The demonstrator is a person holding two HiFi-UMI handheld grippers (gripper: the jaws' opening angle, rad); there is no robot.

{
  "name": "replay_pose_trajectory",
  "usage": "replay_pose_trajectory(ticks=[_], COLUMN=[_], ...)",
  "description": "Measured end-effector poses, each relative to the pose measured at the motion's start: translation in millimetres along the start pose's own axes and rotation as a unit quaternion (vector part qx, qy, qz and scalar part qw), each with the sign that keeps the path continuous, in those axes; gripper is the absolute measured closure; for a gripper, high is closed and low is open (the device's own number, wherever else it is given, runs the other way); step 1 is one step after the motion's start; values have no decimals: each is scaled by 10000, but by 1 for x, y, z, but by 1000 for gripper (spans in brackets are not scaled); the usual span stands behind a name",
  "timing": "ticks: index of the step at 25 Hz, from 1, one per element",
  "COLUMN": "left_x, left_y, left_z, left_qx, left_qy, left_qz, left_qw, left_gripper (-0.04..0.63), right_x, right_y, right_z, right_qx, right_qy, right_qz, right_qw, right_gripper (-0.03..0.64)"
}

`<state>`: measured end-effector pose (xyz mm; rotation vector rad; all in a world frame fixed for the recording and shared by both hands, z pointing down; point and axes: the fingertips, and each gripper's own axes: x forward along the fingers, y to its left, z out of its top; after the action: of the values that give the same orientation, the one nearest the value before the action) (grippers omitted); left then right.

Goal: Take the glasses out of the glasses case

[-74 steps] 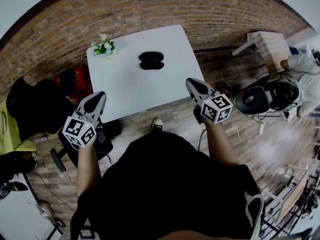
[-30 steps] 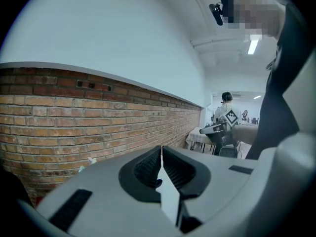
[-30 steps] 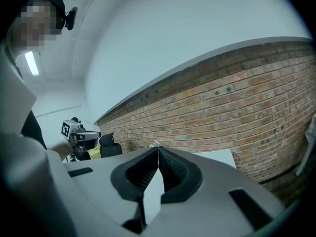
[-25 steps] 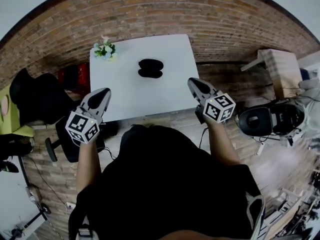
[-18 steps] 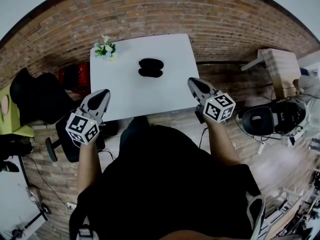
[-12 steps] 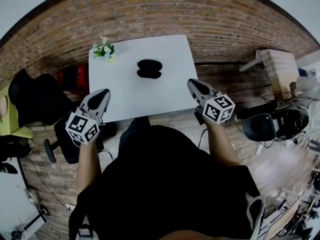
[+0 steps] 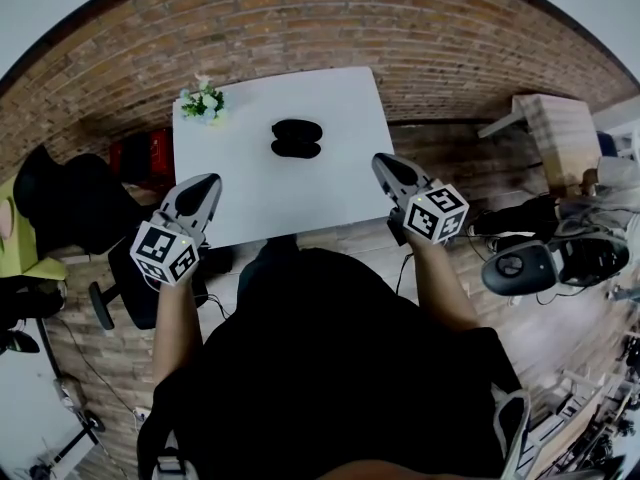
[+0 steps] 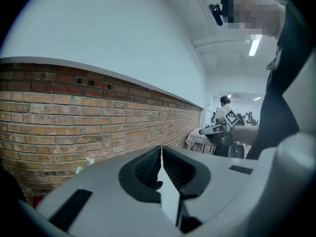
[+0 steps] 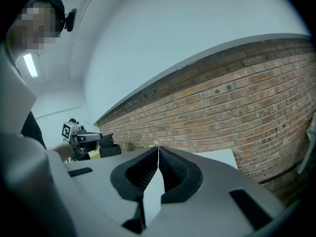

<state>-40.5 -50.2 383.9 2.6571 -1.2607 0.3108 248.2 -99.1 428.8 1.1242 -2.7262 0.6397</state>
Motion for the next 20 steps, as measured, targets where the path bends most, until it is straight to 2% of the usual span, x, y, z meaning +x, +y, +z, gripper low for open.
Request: replay_pose_trajectory(ticks=[10,20], left_x=[13,31], left_y=[18,36], left_z=[1,-1], left_qx=[-57,-92], left_qy=[71,120], left_qz=[28,-108], left_qw=[10000,9998], left_gripper=[578,578], right_x=[19,36], right_y=[-9,-19], right_z=[5,4], right_qx=[57,133], right_qy=[37,125], right_qz=[73,-13], right_qw=[9999,9998], right_gripper=[594,592])
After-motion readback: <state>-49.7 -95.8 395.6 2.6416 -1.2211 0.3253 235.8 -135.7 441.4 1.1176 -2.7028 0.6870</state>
